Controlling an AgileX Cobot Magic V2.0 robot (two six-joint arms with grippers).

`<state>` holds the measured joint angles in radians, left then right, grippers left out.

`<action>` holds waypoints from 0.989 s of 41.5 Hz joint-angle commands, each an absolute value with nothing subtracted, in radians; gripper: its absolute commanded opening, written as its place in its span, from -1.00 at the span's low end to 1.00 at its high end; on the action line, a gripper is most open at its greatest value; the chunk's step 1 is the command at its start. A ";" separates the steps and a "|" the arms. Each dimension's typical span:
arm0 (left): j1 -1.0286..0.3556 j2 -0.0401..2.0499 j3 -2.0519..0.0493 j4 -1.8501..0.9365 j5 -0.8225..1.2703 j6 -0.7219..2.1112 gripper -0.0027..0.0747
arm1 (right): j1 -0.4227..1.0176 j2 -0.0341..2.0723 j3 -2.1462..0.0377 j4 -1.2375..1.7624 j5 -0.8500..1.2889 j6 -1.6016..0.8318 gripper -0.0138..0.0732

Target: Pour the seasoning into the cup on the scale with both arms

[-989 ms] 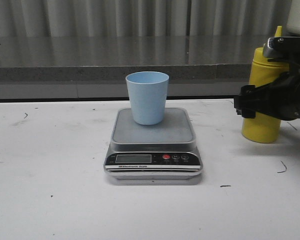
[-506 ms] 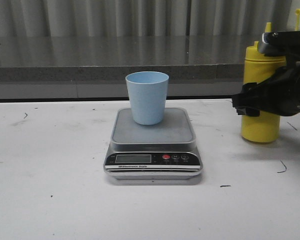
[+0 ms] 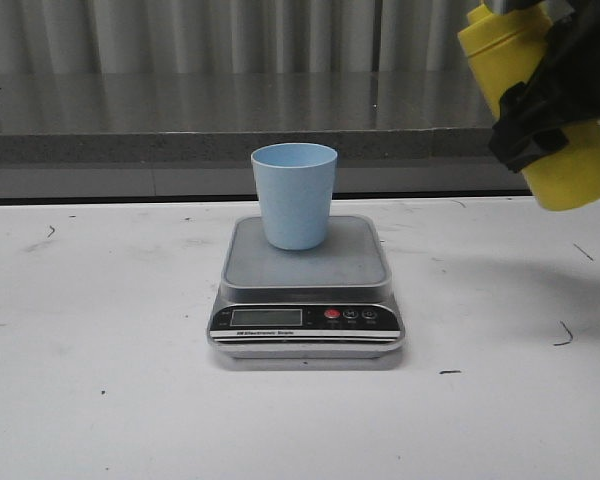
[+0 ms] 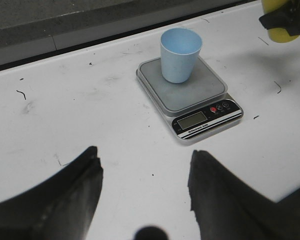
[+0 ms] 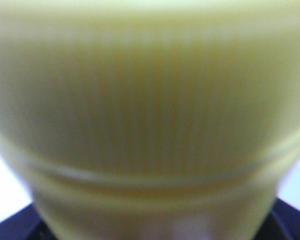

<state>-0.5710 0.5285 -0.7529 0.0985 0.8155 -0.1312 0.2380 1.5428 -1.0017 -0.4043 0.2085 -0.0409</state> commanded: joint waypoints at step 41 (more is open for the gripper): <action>-0.572 0.533 -0.780 0.095 0.737 -0.142 0.07 | 0.634 1.796 -1.355 -1.427 0.902 -0.054 0.03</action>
